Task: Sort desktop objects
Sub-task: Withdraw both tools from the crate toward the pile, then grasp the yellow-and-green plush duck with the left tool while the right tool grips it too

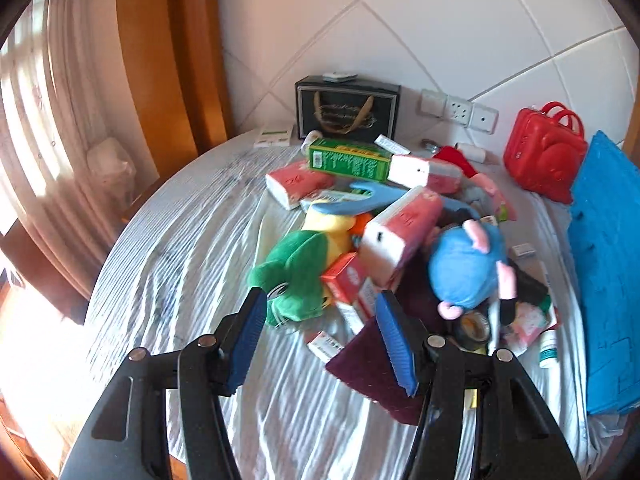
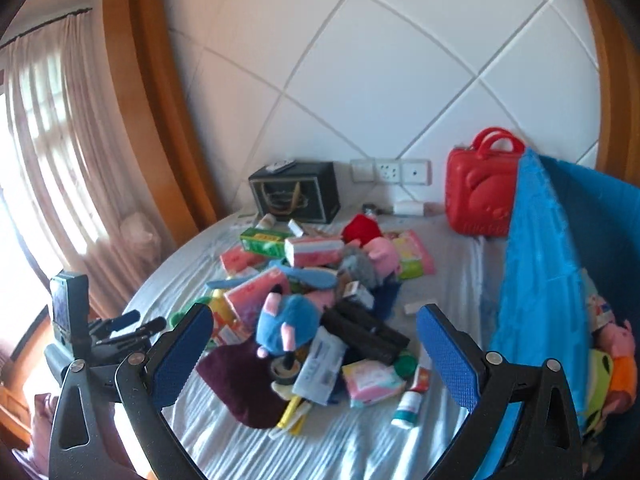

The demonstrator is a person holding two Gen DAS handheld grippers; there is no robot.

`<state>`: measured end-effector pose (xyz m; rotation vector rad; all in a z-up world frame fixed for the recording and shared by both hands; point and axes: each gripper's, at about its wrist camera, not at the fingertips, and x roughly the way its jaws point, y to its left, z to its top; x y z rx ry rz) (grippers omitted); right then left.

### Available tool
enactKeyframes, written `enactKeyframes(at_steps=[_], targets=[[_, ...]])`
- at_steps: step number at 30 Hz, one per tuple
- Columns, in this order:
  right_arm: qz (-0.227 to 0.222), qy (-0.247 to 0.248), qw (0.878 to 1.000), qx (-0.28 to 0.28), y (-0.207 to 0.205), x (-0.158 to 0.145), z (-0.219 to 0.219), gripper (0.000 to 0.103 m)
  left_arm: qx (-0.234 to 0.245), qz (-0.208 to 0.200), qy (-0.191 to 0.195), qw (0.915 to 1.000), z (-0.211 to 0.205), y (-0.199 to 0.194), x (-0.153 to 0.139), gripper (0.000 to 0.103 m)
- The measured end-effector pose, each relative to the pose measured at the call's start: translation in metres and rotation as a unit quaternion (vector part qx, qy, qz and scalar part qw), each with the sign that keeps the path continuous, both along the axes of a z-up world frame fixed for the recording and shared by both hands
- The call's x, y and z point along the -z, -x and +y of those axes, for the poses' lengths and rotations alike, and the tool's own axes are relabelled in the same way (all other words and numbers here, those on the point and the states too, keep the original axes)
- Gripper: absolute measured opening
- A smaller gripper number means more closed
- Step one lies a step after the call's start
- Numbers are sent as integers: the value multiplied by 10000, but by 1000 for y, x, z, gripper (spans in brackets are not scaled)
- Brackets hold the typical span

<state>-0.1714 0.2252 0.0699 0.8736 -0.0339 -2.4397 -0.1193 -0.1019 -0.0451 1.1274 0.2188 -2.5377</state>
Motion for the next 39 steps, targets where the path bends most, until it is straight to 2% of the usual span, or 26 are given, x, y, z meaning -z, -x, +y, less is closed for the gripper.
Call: enactKeyframes(at_steps=[4, 8, 13, 17, 22, 24, 26, 29, 32, 33, 35, 39], targets=[[-704, -156, 9972, -208, 19, 48, -42, 103, -92, -372, -237, 9990, -23, 4, 36, 56], [-1134, -198, 9930, -266, 30, 82, -60, 103, -169, -603, -387, 9973, -30, 9, 58, 56], [-1256, -432, 9892, -614, 41, 106, -70, 103, -439, -625, -431, 9961, -24, 10, 62, 56], [-1242, -426, 9883, -781, 49, 116, -67, 103, -339, -771, -260, 9961, -19, 27, 74, 56], [-1494, -360, 9857, -691, 55, 127, -64, 103, -128, -878, -409, 9952, -26, 58, 101, 56], [-1493, -494, 9856, -616, 56, 129, -69, 103, -43, -974, -310, 9948, -33, 74, 108, 56], [-1481, -585, 9860, -496, 57, 129, -75, 103, -64, -1085, -14, 9941, -48, 85, 111, 56], [-1509, -560, 9865, -314, 58, 129, -91, 103, 25, -884, 30, 9961, -85, 89, 101, 56], [-1586, -533, 9858, -145, 59, 131, -117, 103, -261, -967, 556, 9934, -132, 98, 95, 56], [-1623, -520, 9853, -118, 61, 132, -128, 103, -295, -1014, 460, 9933, -151, 101, 95, 56], [-1638, -489, 9852, -77, 62, 132, -150, 103, -231, -981, -10, 9949, -180, 103, 92, 56], [-1651, -280, 9858, -144, 65, 126, -189, 103, -69, -565, -615, 9965, -198, 93, 80, 56]])
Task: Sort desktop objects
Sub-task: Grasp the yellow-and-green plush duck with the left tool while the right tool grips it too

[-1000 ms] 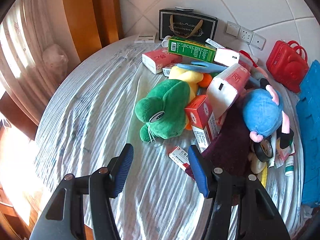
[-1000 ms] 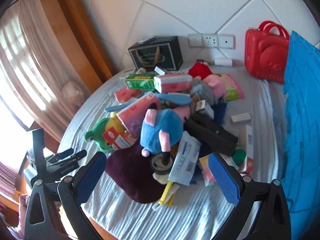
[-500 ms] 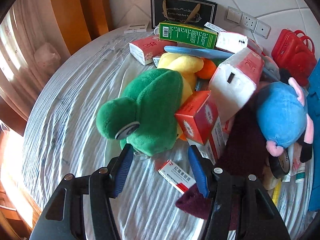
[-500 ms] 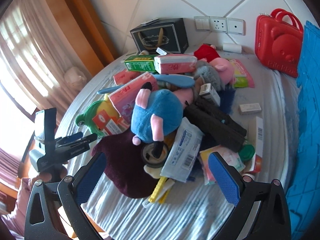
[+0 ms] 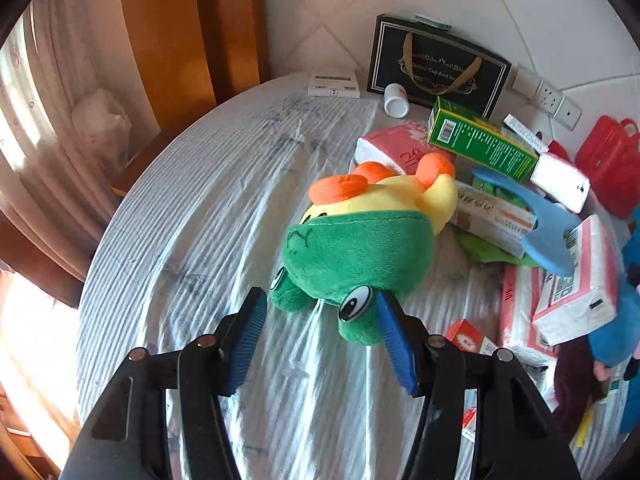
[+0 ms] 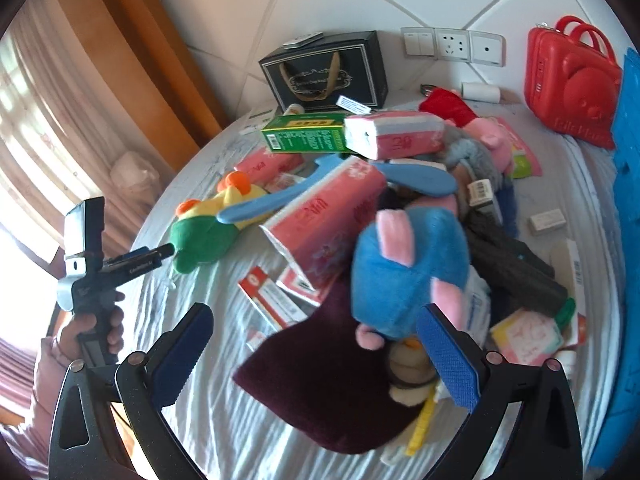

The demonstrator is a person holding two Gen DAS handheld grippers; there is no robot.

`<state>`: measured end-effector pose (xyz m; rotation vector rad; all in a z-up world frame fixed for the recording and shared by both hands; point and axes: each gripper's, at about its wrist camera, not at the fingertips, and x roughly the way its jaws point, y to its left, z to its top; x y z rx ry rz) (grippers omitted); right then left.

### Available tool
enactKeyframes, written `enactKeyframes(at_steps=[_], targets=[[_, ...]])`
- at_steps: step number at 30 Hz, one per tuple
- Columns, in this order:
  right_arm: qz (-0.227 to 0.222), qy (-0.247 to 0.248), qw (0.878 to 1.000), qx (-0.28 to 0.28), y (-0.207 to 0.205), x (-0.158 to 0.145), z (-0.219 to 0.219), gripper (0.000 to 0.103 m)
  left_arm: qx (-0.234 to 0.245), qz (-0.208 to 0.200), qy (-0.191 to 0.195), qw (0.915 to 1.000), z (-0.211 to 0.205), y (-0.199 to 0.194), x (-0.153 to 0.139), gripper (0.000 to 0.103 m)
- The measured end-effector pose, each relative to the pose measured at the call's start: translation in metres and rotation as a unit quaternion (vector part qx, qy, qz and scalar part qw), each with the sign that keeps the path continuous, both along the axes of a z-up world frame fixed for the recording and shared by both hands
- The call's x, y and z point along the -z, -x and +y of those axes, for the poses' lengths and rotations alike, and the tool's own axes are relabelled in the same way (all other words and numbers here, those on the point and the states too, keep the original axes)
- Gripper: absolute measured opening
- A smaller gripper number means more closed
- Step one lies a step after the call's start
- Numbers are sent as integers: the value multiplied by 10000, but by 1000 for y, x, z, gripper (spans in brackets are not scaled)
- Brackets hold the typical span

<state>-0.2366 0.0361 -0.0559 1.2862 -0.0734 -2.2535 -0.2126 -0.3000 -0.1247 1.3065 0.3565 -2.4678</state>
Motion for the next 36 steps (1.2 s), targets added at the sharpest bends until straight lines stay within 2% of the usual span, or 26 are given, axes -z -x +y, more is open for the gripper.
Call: enactKeyframes(at_steps=[4, 9, 11, 12, 14, 15, 16, 18, 23, 28, 31, 33, 36], targets=[[102, 29, 9999, -127, 9, -11, -34, 103, -175, 257, -514, 9982, -7, 4, 1, 56], [204, -38, 9991, -371, 23, -19, -67, 103, -332, 141, -1040, 9939, -3, 34, 8, 56], [237, -144, 9985, -472, 32, -19, -81, 103, -347, -108, -1066, 9936, 8, 47, 19, 56], [232, -189, 9981, -530, 38, -18, -88, 103, -309, -250, -963, 9946, 17, 53, 27, 57], [205, -230, 9973, -663, 49, -15, -100, 103, -199, -240, -169, 9994, 37, 54, 33, 67], [185, -241, 9969, -732, 54, -12, -105, 103, -123, -216, 113, 9996, 44, 53, 36, 73], [150, -260, 9962, -815, 60, -8, -111, 103, -69, -290, 200, 9994, 48, 50, 43, 79], [81, -330, 9943, -1015, 69, 0, -123, 103, 12, -289, 59, 9996, 43, 42, 52, 85], [135, -916, 9817, -1665, 91, 25, -170, 103, 174, -98, -272, 9994, 13, 16, 49, 85], [-45, -1262, 9664, -2238, 103, 53, -213, 103, 397, -149, -196, 9989, 8, 8, 45, 85], [-102, -1472, 9529, -2650, 96, 69, -231, 103, 287, -151, -439, 9985, 6, 16, 49, 85], [-232, -1745, 9467, -2696, 94, 82, -235, 103, 122, -145, -661, 9976, 3, 20, 50, 85], [-426, -1830, 9469, -2609, 97, 96, -228, 100, -26, -194, -704, 9973, 8, 23, 44, 84]])
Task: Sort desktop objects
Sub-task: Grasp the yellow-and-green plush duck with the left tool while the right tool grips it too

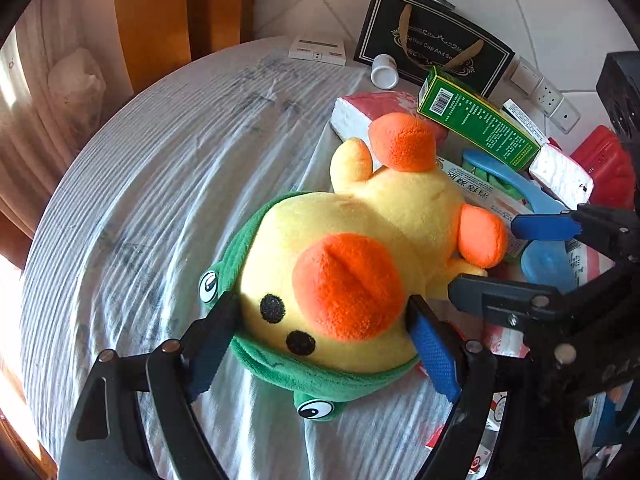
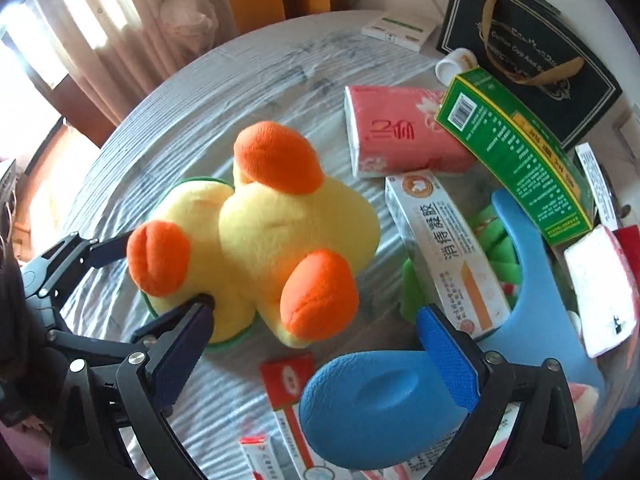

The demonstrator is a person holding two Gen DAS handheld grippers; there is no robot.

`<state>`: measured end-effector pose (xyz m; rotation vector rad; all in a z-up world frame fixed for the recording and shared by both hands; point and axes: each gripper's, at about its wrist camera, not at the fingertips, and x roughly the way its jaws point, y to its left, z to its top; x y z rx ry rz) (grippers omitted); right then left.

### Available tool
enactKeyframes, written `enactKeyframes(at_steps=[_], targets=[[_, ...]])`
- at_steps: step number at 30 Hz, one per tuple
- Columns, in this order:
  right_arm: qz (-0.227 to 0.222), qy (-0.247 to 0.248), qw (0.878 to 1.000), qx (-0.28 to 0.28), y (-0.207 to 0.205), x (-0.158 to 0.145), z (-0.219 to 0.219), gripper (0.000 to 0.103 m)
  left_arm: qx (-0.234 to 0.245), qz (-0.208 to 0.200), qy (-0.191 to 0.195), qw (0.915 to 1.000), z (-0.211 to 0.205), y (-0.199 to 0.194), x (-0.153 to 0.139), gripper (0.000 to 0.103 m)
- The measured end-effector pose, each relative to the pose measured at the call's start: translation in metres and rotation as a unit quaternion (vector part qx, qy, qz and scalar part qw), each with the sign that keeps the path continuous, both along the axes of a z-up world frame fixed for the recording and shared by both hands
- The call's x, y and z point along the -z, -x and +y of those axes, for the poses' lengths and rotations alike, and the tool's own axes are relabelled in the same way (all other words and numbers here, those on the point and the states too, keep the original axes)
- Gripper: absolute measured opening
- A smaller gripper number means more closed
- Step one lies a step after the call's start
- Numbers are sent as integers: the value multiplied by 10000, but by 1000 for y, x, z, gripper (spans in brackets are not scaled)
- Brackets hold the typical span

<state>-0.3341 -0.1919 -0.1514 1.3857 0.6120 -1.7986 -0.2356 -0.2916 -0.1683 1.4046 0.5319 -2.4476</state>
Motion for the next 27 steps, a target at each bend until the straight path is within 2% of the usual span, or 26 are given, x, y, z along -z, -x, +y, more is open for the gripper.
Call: enactKeyframes(at_steps=[2, 3, 5, 10, 11, 12, 14, 17, 19, 21, 23, 24, 25, 27], targets=[[-72, 72, 9999, 120, 8, -1, 6, 81, -31, 12, 4, 10000, 7, -2, -4, 84], [-53, 58, 9999, 135, 12, -2, 7, 77, -36, -44, 71, 10000, 10, -2, -3, 84], [-158, 143, 9997, 128, 19, -2, 9, 77, -121, -215, 231, 9994, 13, 3, 5, 85], [-316, 219, 9992, 147, 27, 8, 5, 66, -218, -277, 257, 9990, 13, 13, 7, 87], [-324, 264, 9990, 175, 29, 7, 4, 63, -246, -308, 236, 9989, 13, 13, 7, 87], [-314, 301, 9989, 164, 29, 7, 3, 53, -291, -359, 215, 9987, 13, 13, 9, 89], [-207, 347, 9990, 177, 29, 6, -3, 43, -455, -379, 80, 9982, 11, 10, 10, 89], [-301, 252, 9991, 178, 31, 12, -8, 42, -559, -447, 29, 9974, 10, 9, 12, 90], [-348, 221, 9991, 133, 31, 13, -7, 43, -520, -551, 17, 9971, 11, 15, 18, 101], [-427, 190, 9988, 160, 32, 17, -7, 42, -519, -725, 140, 9959, 13, 23, 28, 102], [-414, 303, 9985, 216, 31, 15, -6, 38, -502, -526, 303, 9969, 15, 22, 23, 98], [-303, 325, 9987, 234, 30, 13, -6, 29, -460, -457, 320, 9974, 15, 20, 21, 90], [-176, 304, 9991, 251, 30, 12, -7, 29, -443, -421, 296, 9977, 14, 17, 19, 83], [-132, 371, 9988, 274, 29, 9, -4, 28, -382, -342, 242, 9984, 12, 12, 15, 78]])
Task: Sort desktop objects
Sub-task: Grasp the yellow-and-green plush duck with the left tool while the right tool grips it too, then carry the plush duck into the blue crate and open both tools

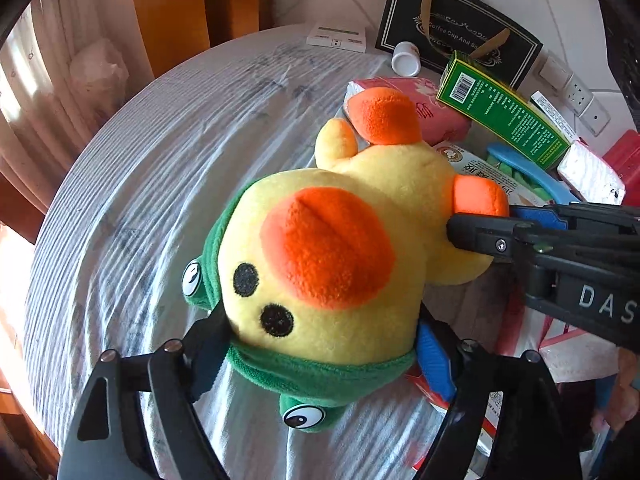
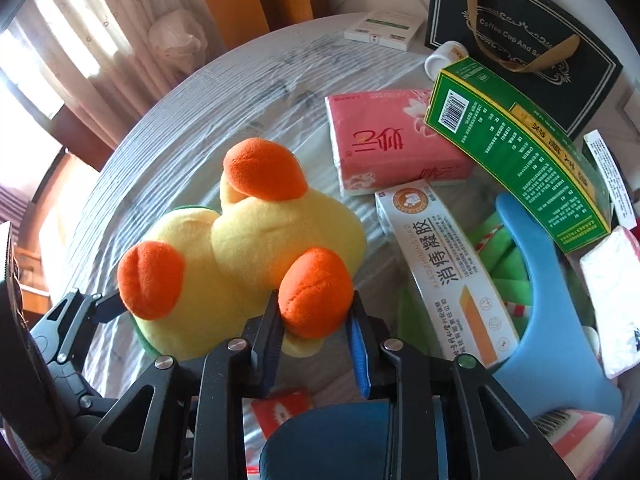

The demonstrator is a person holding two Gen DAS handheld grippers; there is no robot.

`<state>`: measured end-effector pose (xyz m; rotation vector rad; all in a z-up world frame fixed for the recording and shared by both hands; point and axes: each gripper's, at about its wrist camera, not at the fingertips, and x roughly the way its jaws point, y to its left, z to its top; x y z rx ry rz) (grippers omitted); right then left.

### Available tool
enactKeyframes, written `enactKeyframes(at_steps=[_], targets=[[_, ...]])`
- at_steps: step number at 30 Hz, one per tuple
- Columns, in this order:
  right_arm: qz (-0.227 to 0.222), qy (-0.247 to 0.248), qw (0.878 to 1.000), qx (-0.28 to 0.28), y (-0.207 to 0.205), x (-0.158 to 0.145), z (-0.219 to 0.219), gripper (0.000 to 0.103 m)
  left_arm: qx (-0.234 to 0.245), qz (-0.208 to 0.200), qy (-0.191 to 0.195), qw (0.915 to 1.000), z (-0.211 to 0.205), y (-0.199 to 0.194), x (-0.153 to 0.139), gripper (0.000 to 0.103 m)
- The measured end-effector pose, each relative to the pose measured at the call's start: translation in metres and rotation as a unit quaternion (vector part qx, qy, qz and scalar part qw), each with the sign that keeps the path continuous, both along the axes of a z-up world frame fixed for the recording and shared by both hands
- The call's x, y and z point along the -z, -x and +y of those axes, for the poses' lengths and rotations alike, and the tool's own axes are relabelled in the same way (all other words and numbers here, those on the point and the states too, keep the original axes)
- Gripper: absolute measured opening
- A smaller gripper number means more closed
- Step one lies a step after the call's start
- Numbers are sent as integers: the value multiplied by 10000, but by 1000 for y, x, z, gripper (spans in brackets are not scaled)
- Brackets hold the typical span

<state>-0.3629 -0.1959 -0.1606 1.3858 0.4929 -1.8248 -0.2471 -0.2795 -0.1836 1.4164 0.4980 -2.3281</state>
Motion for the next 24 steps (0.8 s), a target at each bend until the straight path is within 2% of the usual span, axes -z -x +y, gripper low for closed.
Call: enactKeyframes(at_steps=[3, 7, 11, 14, 19, 24], targets=[[76, 154, 9999, -1, -5, -9, 5, 27, 108, 161, 62, 9998, 3, -9, -12, 76], [247, 394, 9989, 68, -17, -33, 17, 27, 336, 486, 459, 9972, 15, -23, -47, 76], [484, 764, 9955, 289, -31, -72, 41, 27, 605, 952, 573, 9920, 31, -34, -90, 76], [808, 1022, 9899, 553, -45, -111, 70, 27, 943, 1345, 761, 9835, 56, -41, -126, 76], [1440, 1315, 9733, 1211, -78, -174, 137, 27, 1775, 1958, 959, 9597, 115, -46, -179, 76], [2017, 1488, 9463, 2044, -110, -224, 226, 27, 2724, 2516, 987, 9235, 197, -52, -225, 76]])
